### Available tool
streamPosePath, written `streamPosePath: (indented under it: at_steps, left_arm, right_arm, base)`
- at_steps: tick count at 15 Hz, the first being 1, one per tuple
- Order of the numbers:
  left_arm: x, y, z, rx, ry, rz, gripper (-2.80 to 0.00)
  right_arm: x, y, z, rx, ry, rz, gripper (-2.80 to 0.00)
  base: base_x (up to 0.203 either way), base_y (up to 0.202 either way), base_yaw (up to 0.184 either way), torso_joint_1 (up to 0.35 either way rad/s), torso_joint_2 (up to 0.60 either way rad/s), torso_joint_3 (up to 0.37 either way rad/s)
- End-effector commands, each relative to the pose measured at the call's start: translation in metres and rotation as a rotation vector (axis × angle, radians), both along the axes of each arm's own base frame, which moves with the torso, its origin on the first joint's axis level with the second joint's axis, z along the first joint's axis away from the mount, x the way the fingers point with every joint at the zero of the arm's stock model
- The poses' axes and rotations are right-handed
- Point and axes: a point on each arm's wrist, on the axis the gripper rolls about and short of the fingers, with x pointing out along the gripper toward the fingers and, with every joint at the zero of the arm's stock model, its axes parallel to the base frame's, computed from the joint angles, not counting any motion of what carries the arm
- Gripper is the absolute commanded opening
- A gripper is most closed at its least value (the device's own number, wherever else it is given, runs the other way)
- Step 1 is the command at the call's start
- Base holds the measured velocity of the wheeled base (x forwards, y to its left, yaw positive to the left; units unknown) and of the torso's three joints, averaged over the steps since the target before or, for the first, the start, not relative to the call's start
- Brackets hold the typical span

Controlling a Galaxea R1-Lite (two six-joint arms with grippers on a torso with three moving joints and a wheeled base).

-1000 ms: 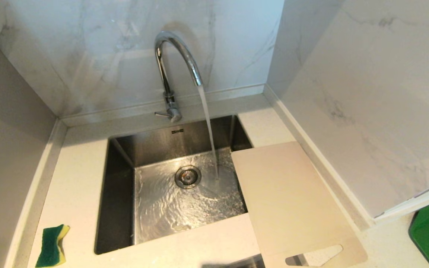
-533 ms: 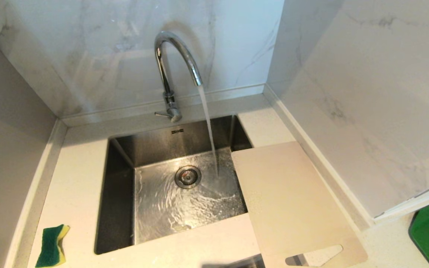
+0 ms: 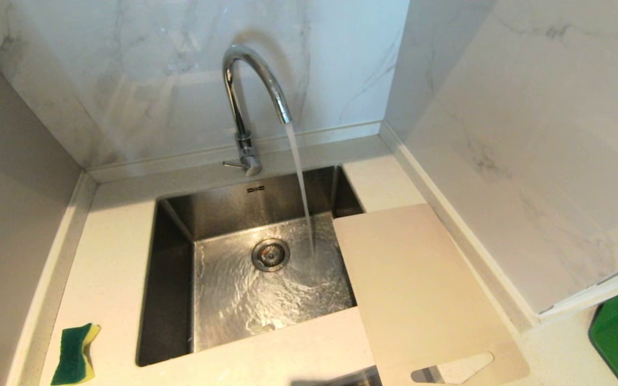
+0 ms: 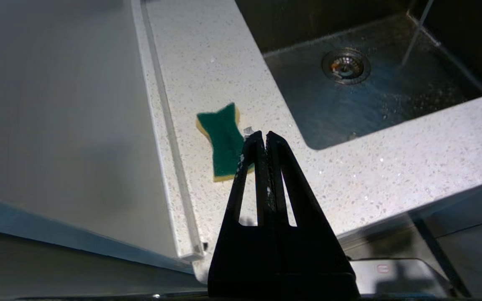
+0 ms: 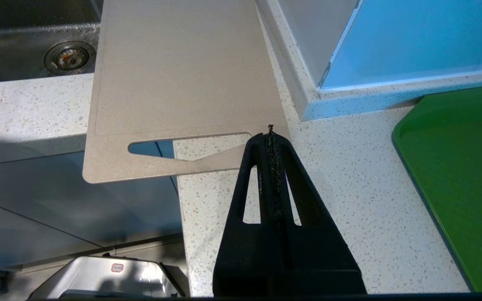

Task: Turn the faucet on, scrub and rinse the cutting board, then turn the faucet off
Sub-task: Turn off the tap

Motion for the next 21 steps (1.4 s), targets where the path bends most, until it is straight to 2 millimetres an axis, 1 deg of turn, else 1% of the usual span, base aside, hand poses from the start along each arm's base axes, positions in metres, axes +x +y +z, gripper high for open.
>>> streamPosePath:
  at_steps: [1, 3, 5, 7, 10, 11, 13, 15, 16, 18, 19, 21]
  left_arm:
    - [-0.005, 0.0, 0.032, 0.022, -0.008, 0.002, -2.8]
    - [0.005, 0.0, 0.066, 0.031, 0.067, 0.001, -2.8]
    - [0.024, 0.0, 0.095, 0.051, 0.127, 0.0, -2.8]
    - [0.046, 0.0, 0.117, 0.126, 0.164, 0.005, -2.8]
    - [0.071, 0.001, 0.145, 0.229, 0.171, 0.034, -2.8]
    - [0.081, 0.001, 0.152, 0.254, 0.184, 0.039, -2.8]
    - [0.093, -0.003, 0.159, 0.299, 0.202, 0.04, -2.8]
    - [0.103, -0.005, 0.165, 0.415, 0.204, 0.051, -2.8]
    - [0.11, -0.006, 0.169, 0.446, 0.179, 0.059, -2.8]
    - [0.132, -0.007, 0.172, 0.462, 0.193, 0.082, -2.8]
    - [0.143, -0.007, 0.177, 0.464, 0.197, 0.096, -2.8]
    - [0.152, -0.006, 0.191, 0.46, 0.171, 0.118, -2.8]
  right_arm:
    - [0.0, 0.0, 0.0, -0.001, -0.001, 0.0, -2.8]
    - [0.0, 0.0, 0.0, -0.001, -0.003, 0.0, -2.8]
    - [0.0, 0.0, 0.0, -0.001, -0.001, 0.0, -2.8]
    - [0.0, 0.0, 0.0, -0.001, -0.003, 0.0, -2.8]
    - [0.0, 0.0, 0.0, -0.001, 0.0, 0.0, -2.8]
    - [0.0, 0.0, 0.0, -0.001, -0.002, 0.0, -2.8]
    - [0.0, 0.0, 0.0, -0.001, -0.002, 0.0, -2.8]
    - [0.0, 0.0, 0.0, -0.001, -0.003, 0.0, -2.8]
    - [0.0, 0.0, 0.0, -0.001, -0.003, 0.0, -2.8]
    - [0.0, 0.0, 0.0, -0.001, -0.003, 0.0, -2.8]
    - [0.0, 0.0, 0.0, -0.001, -0.001, 0.0, -2.8]
    - [0.0, 0.0, 0.0, -0.001, -0.001, 0.0, -2.8]
  base:
    - [0.0, 0.0, 0.0, 0.0, 0.0, 0.0]
    - [0.0, 0.0, 0.0, 0.0, 0.0, 0.0]
    - [0.0, 0.0, 0.0, 0.0, 0.0, 0.0]
    - [0.0, 0.0, 0.0, 0.0, 0.0, 0.0]
    - [0.0, 0.0, 0.0, 0.0, 0.0, 0.0]
    - [0.0, 0.0, 0.0, 0.0, 0.0, 0.0]
    - [0.0, 0.0, 0.0, 0.0, 0.0, 0.0]
    - [0.0, 0.0, 0.0, 0.0, 0.0, 0.0]
    - [0.0, 0.0, 0.0, 0.0, 0.0, 0.0]
    - [0.0, 0.0, 0.0, 0.0, 0.0, 0.0]
    - [0.0, 0.0, 0.0, 0.0, 0.0, 0.0]
    - [0.0, 0.0, 0.0, 0.0, 0.0, 0.0]
